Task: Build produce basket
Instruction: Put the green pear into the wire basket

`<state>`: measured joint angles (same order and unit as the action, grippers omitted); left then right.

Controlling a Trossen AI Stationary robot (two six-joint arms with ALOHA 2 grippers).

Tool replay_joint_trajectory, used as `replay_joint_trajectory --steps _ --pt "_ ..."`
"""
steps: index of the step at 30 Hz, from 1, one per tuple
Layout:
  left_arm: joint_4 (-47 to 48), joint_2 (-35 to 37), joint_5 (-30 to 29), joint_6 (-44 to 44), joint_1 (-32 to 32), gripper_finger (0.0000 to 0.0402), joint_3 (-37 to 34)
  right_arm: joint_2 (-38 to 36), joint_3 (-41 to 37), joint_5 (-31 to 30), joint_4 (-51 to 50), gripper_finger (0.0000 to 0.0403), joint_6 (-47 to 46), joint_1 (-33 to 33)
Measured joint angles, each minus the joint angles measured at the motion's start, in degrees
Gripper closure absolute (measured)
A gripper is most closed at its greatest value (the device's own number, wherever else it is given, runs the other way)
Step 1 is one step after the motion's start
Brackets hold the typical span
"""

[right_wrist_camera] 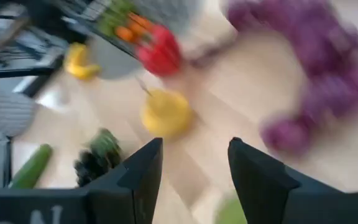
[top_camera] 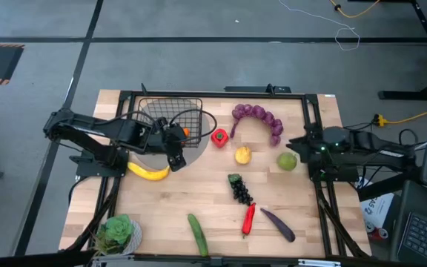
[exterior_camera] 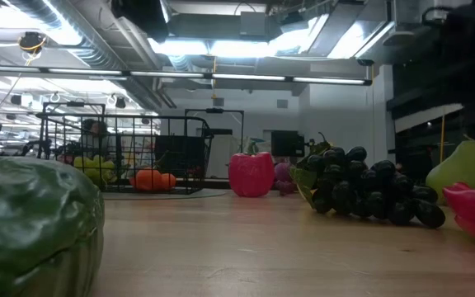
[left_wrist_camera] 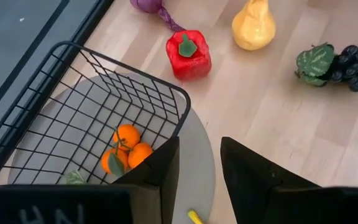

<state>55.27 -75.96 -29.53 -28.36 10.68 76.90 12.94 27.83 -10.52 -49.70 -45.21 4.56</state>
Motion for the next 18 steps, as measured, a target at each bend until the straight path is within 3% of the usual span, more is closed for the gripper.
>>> replay_joint_trajectory --steps 3,5,18 --pt "0.0 0.0 0.0 0.0 0.0 0.0289 0.0 2.5 1.7 0.0 -7.3 0.0219 -5.9 0.0" --pt "0.0 0.0 0.0 0.0 0.0 0.0289 0.0 4.3 2.0 0.1 -6.9 0.0221 -6.9 0.0" --pt "0.0 0.0 0.0 0.0 0.0 0.0289 0.0 21.8 4.9 7.6 -10.7 0.0241 -5.5 0.0"
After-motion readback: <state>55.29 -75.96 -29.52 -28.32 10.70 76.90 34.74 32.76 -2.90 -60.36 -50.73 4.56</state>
